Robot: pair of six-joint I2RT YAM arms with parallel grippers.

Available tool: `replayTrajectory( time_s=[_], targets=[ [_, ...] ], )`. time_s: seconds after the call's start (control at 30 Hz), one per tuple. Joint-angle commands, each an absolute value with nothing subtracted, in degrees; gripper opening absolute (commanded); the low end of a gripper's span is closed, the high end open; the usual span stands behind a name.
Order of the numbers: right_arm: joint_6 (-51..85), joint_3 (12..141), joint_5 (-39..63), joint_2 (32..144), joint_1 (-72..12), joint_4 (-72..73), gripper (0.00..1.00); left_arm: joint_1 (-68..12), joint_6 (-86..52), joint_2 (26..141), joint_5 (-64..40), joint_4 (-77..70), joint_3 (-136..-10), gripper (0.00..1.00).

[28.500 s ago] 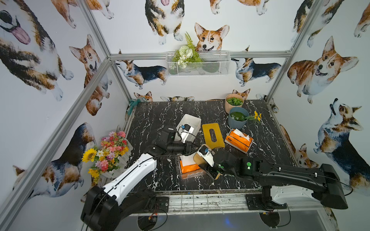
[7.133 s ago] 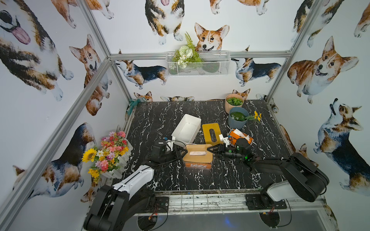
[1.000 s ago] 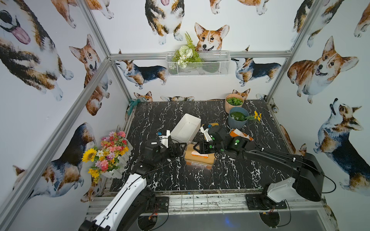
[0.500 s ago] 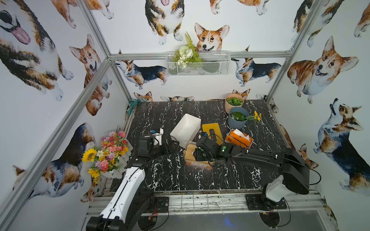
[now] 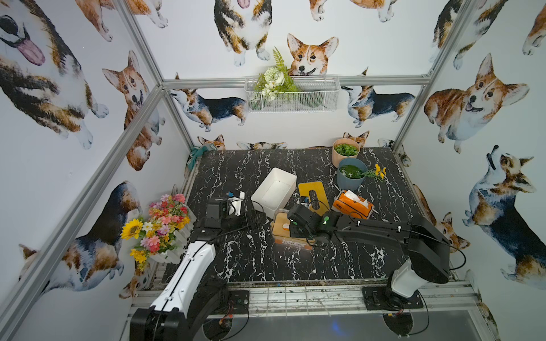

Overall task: Put the tissue paper into the tissue box
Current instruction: Pull the paper towel from the tissue box.

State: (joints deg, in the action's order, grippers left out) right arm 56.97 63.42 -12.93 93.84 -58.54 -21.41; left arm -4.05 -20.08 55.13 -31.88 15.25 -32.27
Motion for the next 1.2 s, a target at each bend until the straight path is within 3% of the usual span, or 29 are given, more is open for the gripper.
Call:
replayTrajectory(
  time_s=[0.0, 0.67, 1.17],
  targets=[
    [58.01, 63.97, -14.55, 94.54, -58.64, -22.64, 0.42, -3.96, -18.68, 54.82, -31.84, 14.27, -32.19, 1.0],
    [56.34, 70.11, -19.68, 102.63, -59.94, -29.33, 0.33, -3.96, -18.81, 53.31, -32.34, 13.2, -30.94, 1.0],
    [54.5, 71.02, -20.82, 102.71, -60.03, -29.19, 0.13, -3.96, -19.05, 53.33, -32.18, 12.93, -30.67, 1.0]
  ],
)
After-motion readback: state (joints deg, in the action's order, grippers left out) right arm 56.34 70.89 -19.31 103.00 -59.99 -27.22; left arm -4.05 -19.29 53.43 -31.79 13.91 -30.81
